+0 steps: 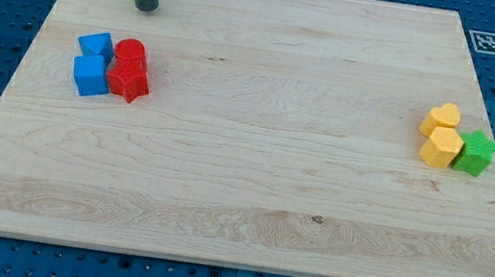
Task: Place your hand at the top right of the red circle
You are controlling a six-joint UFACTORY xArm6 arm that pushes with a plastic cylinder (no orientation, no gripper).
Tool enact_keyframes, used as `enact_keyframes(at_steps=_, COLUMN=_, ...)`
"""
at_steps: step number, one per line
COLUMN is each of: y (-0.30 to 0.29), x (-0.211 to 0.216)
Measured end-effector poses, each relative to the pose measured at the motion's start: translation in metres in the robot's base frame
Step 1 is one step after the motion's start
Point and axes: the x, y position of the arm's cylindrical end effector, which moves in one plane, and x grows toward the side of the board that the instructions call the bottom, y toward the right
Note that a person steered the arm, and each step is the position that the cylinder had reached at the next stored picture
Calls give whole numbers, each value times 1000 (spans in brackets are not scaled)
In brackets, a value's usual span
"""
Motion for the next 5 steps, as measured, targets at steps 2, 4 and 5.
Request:
enact_keyframes(at_steps=2, y=2, x=2)
enact_keyframes(at_steps=4, y=68, x=65)
enact_keyframes(at_steps=5, y=121, x=85)
